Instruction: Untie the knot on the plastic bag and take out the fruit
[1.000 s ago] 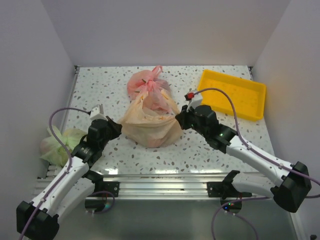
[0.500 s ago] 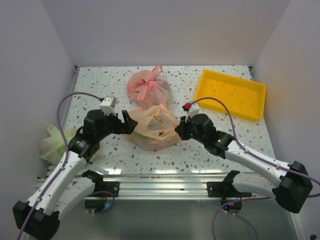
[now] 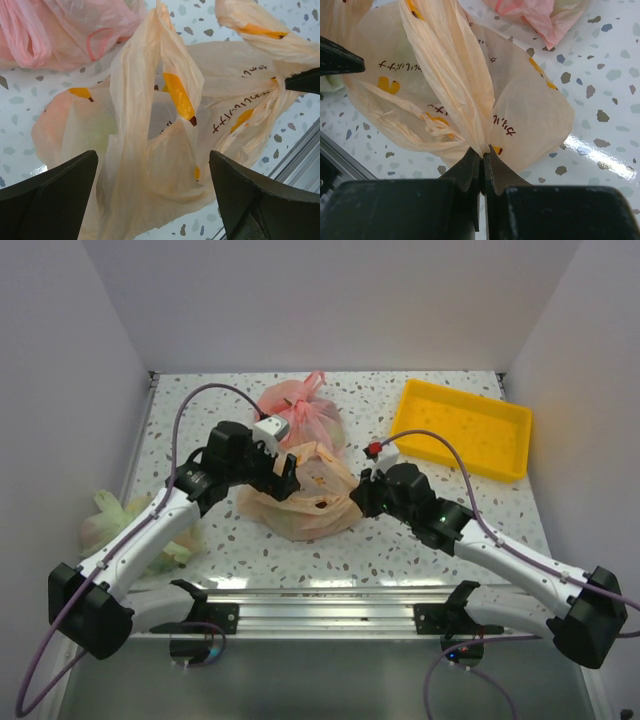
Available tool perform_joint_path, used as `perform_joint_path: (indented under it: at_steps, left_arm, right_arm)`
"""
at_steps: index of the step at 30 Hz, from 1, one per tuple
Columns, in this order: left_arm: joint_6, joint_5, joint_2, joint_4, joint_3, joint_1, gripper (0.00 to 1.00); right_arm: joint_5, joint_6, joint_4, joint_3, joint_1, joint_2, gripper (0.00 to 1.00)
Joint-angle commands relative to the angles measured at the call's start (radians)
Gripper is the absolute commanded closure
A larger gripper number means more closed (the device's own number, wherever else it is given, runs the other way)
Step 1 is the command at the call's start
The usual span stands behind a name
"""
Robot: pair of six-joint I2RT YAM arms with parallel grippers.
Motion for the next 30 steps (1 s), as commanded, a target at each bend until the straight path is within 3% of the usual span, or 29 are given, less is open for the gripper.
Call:
perform_joint_path:
  at_steps: [1,9,12,15,16,19,26,30]
  left_arm:
    - [0.025,-0.100,0.004,-0.023,0.035,-0.016,0.01]
    - [-0.063,-0.215,-0.001,0.033,-0.022,-0.016,0.20]
    - [-0.112,-0.228,0.001,0.070,-0.048,-0.016,0.37]
    - [-0.168,-0.237,-0.001,0.116,-0.074,-0.016,0.61]
    - [-0.184,-0.248,-0.001,0.142,-0.082,-0.015,0.75]
    - [-0.267,-0.362,0.002,0.175,-0.085,-0.004,1.00]
    - [-0.460,-0.573,-0.017,0.161,0.007,0.074,1.00]
    - [-0.520,-0.496,-0.082,0.234,-0.063,0.074,1.00]
  right_arm:
    - [-0.021,-0.027,0.003,0.025,0.005,-0.031,0.97]
    - [-0.015,-0.021,0.010,-0.012,0.004,-0.052,0.97]
    - [-0.012,-0.019,0.007,-0.017,0.004,-0.057,0.97]
    - [0.002,-0.016,0.011,-0.031,0.004,-0.066,0.97]
    - [0.006,-0.014,0.013,-0.032,0.004,-0.069,0.97]
    - [0.045,-0.008,0.019,-0.040,0.004,-0.060,0.98]
    - [0.351,0.045,0.017,0.020,0.001,-0.030,1.00]
    - [0.333,0.054,-0.001,0.092,-0.001,0.041,0.94]
